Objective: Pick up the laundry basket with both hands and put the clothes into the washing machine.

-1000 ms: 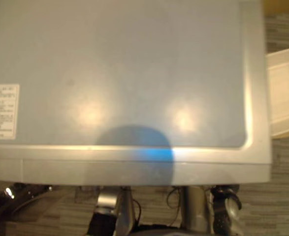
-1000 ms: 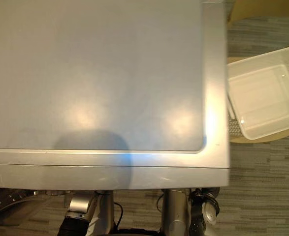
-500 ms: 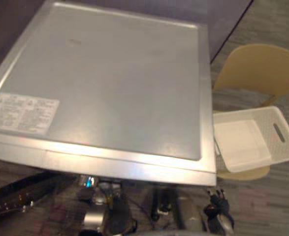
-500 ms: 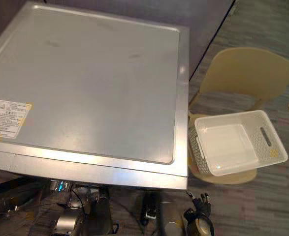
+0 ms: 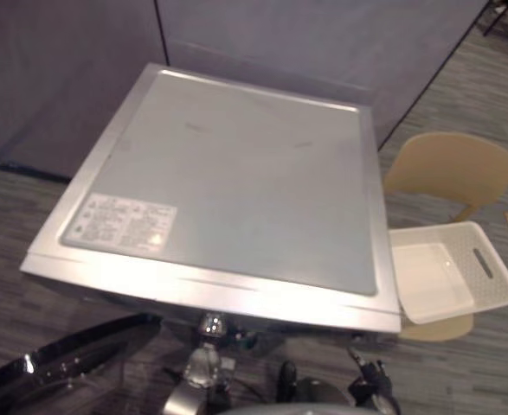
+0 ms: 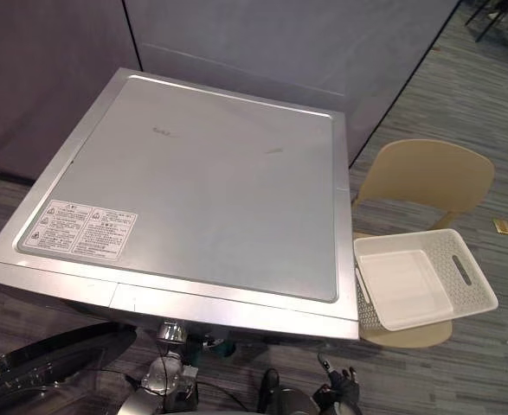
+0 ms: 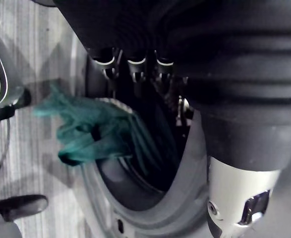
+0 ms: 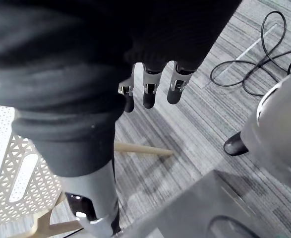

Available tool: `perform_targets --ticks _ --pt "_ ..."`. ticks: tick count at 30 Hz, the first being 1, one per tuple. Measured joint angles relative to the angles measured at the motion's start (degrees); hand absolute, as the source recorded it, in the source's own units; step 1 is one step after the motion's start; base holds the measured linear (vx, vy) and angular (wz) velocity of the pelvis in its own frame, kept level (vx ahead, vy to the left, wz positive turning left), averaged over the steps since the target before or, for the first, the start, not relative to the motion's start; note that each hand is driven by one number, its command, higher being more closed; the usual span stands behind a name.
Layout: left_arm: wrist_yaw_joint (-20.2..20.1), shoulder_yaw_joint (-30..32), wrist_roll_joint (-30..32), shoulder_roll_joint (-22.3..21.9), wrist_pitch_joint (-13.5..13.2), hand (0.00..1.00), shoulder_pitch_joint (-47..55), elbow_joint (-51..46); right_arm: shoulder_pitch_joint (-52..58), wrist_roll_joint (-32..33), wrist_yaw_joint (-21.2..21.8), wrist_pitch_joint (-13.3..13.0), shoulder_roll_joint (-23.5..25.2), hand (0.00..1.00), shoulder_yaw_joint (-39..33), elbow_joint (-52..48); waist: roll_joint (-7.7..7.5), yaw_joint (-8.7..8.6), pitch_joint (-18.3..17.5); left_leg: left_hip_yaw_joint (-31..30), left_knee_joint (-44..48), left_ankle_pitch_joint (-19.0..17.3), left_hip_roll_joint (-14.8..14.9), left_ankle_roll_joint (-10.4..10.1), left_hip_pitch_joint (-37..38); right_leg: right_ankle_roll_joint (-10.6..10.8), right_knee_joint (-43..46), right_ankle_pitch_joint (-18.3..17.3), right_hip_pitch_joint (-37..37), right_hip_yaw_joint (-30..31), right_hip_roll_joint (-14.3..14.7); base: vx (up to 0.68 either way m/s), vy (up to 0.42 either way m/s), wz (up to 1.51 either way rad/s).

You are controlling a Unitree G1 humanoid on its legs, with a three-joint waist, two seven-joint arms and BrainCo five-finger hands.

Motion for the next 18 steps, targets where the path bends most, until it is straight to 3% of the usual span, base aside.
perform_targets --ticks 2,4,6,7,8,10,13,15,16,18 --pt "-0.1 -0.2 0.0 -0.4 0.1 0.0 0.0 0.0 -0.1 -0.5 0.1 0.0 -0.1 0.0 0.2 0.2 0.01 -0.22 -0.1 1.2 -2.5 0.8 -0.7 1.4 1.7 0.4 1.0 0.4 -0.1 -0.2 -1.0 -0.19 0.026 -0.12" --pt "0.0 -0.2 0.0 -0.5 0.4 0.0 0.0 0.0 -0.8 -1.1 0.1 0.3 0.0 0.0 0.4 0.1 -0.01 -0.29 -0.1 2.8 -4.5 2.0 -0.9 2.2 4.0 -1.4 14.4 -3.6 -3.4 -0.2 -2.9 -0.17 -0.038 -0.1" --pt "0.3 0.0 0.1 -0.2 1.0 0.0 1.0 0.0 -0.4 -1.6 0.2 0.5 0.1 0.0 0.5 0.1 -0.65 -0.33 -1.0 2.7 -5.8 2.5 -1.9 2.0 5.6 -0.5 30.3 -4.9 -4.5 2.7 -5.6 -0.13 -0.119 0.05" --pt "0.4 0.0 0.1 -0.1 1.0 0.0 1.1 0.0 -0.2 -1.7 0.2 0.5 0.1 0.0 0.7 0.1 -1.61 -0.33 -1.8 2.1 -6.0 2.8 -2.6 1.8 5.4 -0.2 31.0 -5.3 -4.4 3.7 -6.0 -0.11 -0.192 0.3" --pt "0.7 0.3 0.1 -0.2 1.0 0.0 1.0 0.1 0.2 -2.1 0.2 0.6 -0.6 0.0 1.1 0.6 -1.84 -0.67 -2.8 -0.2 -7.1 3.5 -4.0 0.4 4.5 0.4 30.5 -6.1 -4.9 4.1 -5.6 -0.08 -0.162 0.38" --pt "0.8 0.2 0.5 -0.5 0.9 0.0 1.4 0.2 0.7 -2.6 0.4 0.8 -2.2 0.0 1.0 0.8 -0.09 -0.18 -4.6 -3.6 -10.8 6.4 -4.5 0.2 4.1 0.8 25.8 -6.7 -4.3 4.6 -3.5 -0.04 -0.106 0.21" --pt "0.5 2.6 2.5 -0.2 -4.5 0.0 1.5 4.9 -1.0 -3.2 1.1 1.1 -4.0 0.0 1.0 4.4 -0.4 -0.47 -6.8 -3.8 -15.2 11.2 -6.1 0.3 3.5 1.3 16.3 -11.8 -1.5 7.7 -2.6 -0.04 -0.122 -0.09" --pt "0.1 4.2 2.9 -0.5 -7.4 0.0 0.8 7.7 -2.5 -4.8 1.2 1.7 -5.5 0.0 1.0 8.0 0.71 -0.4 -7.5 -3.7 -16.4 12.7 -6.3 0.4 3.0 0.9 10.3 -12.4 0.6 7.6 -2.6 -0.06 -0.098 -0.08" --pt "0.0 5.6 3.4 -1.4 -9.9 0.0 0.0 11.6 -3.1 -5.7 1.3 2.4 -6.7 0.0 1.0 9.7 2.32 -0.7 -7.8 -4.4 -17.1 13.7 -6.3 0.4 3.0 0.4 7.2 -12.1 2.3 7.3 -2.3 -0.06 -0.027 0.09" --pt "-0.1 8.2 3.3 -2.7 -12.2 0.0 -1.0 17.1 -2.7 -7.2 1.5 2.5 -7.2 0.0 1.0 11.0 3.26 -0.79 -8.2 -4.9 -16.9 14.1 -6.2 0.5 3.5 0.3 6.9 -12.0 3.0 7.2 -2.2 -0.12 -0.006 0.2"
